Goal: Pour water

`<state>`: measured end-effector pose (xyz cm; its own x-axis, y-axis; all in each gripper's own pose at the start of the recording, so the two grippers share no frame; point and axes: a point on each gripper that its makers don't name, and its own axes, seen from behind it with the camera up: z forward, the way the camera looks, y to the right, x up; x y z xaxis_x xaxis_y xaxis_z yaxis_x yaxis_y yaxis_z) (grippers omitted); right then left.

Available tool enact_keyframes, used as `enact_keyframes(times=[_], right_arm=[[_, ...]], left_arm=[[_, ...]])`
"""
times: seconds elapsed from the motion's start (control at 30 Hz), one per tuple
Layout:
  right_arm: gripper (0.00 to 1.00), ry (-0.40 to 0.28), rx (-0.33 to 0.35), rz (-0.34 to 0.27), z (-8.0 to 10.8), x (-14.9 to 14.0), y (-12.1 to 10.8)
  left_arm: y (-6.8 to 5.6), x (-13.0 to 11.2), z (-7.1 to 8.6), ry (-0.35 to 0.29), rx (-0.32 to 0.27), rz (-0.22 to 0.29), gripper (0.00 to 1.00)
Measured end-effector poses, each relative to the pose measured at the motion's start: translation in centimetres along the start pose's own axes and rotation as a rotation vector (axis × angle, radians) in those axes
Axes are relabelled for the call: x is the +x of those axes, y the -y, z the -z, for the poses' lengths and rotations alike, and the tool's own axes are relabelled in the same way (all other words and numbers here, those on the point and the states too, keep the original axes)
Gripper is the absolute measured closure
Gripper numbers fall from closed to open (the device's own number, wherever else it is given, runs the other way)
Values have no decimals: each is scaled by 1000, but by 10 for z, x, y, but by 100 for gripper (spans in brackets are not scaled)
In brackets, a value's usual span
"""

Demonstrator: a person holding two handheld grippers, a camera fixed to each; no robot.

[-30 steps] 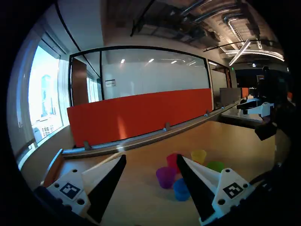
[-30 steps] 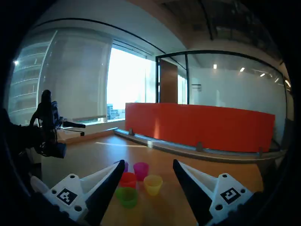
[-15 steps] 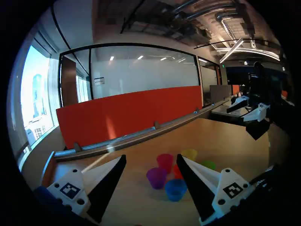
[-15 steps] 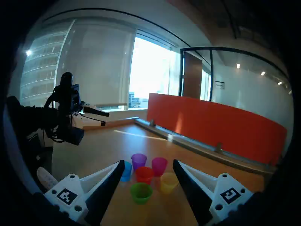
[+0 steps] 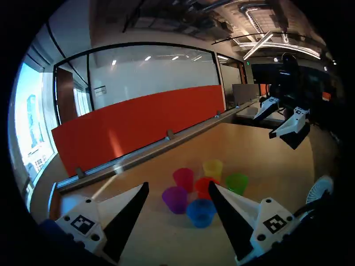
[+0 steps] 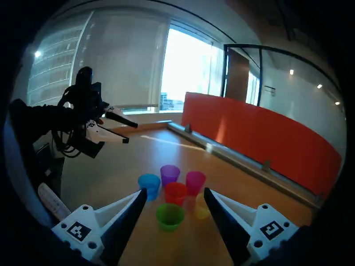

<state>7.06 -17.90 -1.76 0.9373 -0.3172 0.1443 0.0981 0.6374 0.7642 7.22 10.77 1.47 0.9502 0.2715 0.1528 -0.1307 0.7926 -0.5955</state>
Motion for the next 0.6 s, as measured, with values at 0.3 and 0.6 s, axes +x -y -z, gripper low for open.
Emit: enact_keyframes(times=[0.3, 0.6], right_arm=[[1, 80, 29, 12, -22, -35, 3], [1, 157, 59, 16, -42, -71, 6]], left_arm=[[-18, -42, -24, 89, -62, -8, 0], [-33, -79, -40, 168, -119, -36, 0]])
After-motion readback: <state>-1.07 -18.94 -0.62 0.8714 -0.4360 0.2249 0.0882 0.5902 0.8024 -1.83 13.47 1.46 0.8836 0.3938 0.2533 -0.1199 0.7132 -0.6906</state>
